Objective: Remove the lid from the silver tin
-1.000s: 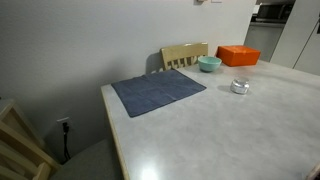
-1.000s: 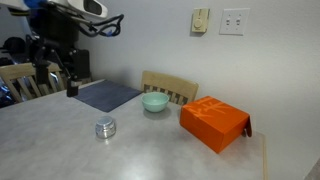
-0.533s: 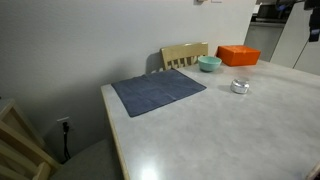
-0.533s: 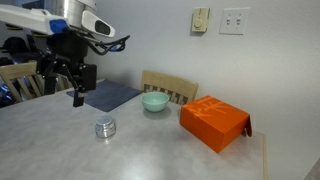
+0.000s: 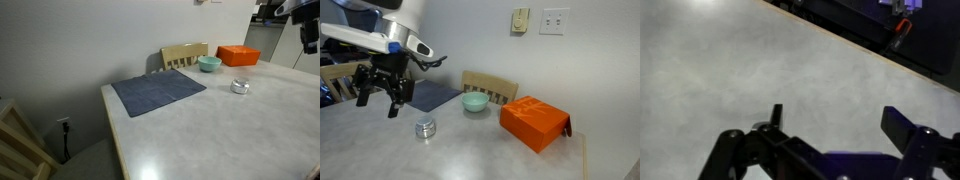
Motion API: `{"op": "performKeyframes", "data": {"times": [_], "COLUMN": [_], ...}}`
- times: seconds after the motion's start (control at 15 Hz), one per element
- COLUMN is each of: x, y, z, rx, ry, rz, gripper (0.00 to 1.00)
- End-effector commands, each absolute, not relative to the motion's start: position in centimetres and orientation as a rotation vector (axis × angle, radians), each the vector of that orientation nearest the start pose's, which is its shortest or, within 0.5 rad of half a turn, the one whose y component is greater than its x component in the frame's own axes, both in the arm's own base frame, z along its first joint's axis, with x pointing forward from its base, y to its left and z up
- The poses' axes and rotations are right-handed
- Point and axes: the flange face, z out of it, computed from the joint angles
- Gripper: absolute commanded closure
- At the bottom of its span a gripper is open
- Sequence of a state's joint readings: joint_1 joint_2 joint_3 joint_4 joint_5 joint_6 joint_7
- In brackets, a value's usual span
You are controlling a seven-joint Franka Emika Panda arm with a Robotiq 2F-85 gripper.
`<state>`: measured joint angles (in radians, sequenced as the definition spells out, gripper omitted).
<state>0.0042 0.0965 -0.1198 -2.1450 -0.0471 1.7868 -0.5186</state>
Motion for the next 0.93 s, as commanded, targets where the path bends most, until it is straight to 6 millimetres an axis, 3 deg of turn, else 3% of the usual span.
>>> {"op": "performKeyframes", "data": {"times": [0.0,0.33,0.47,0.8,0.87], "x": [52.1,54.3,55.9,58.1,57.4], "y": [-4.4,-2.8,-2.3,-1.6,-1.0], "z": [29.6,27.0,26.6,25.6,26.2], "rx": [-2.852,-2.846,-2.883,-2.844,-2.873], "ry": [-0.768,-0.959,-0.978,-0.792,-0.833], "rz": [0.884,1.139,1.002,0.599,0.702], "gripper": [0.0,0.0,0.0,0.0,0.0]}}
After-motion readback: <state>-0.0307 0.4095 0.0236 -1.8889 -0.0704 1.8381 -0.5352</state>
